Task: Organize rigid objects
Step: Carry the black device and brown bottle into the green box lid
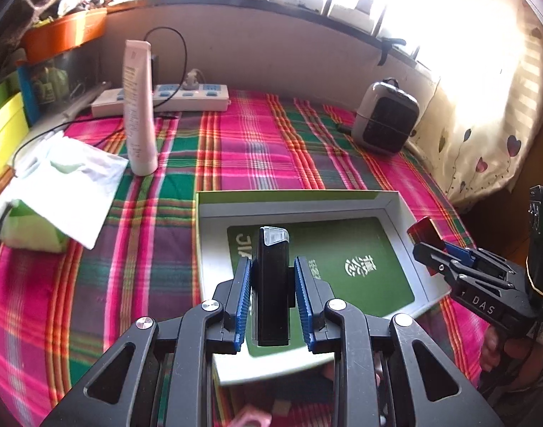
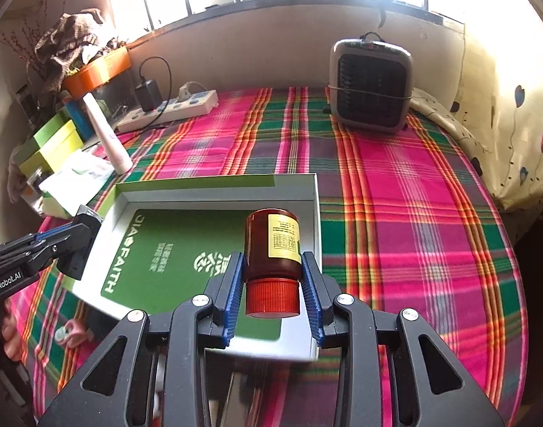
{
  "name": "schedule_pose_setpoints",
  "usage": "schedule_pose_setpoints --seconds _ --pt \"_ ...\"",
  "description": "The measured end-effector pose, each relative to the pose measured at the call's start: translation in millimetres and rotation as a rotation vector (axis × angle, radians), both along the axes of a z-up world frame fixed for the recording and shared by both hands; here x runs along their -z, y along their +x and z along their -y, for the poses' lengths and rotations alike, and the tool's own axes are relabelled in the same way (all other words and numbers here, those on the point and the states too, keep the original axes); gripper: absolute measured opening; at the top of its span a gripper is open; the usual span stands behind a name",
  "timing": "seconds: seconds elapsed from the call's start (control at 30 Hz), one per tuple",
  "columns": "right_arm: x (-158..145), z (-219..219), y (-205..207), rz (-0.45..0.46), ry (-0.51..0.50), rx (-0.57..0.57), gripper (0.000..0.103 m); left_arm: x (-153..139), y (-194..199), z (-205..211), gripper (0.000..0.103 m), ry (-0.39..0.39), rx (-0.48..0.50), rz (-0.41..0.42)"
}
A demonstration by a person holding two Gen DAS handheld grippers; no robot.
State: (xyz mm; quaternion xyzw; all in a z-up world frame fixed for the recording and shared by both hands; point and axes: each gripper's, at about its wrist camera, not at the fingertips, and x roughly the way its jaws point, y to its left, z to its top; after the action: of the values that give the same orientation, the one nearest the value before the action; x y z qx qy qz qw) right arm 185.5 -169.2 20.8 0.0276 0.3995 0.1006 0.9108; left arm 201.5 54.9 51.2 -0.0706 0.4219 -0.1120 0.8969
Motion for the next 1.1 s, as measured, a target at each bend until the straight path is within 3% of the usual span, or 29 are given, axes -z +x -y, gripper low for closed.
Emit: schedule_pose_setpoints --seconds 0.4,1.1 --pt "11 -10 28 -0.005 -0.062 -0.014 0.033 19 33 6 0.023 0.033 -0.001 -0.031" --pt "22 -24 36 0.013 -0.114 -0.032 0.033 30 43 13 0.023 0.079 -0.011 -0.045"
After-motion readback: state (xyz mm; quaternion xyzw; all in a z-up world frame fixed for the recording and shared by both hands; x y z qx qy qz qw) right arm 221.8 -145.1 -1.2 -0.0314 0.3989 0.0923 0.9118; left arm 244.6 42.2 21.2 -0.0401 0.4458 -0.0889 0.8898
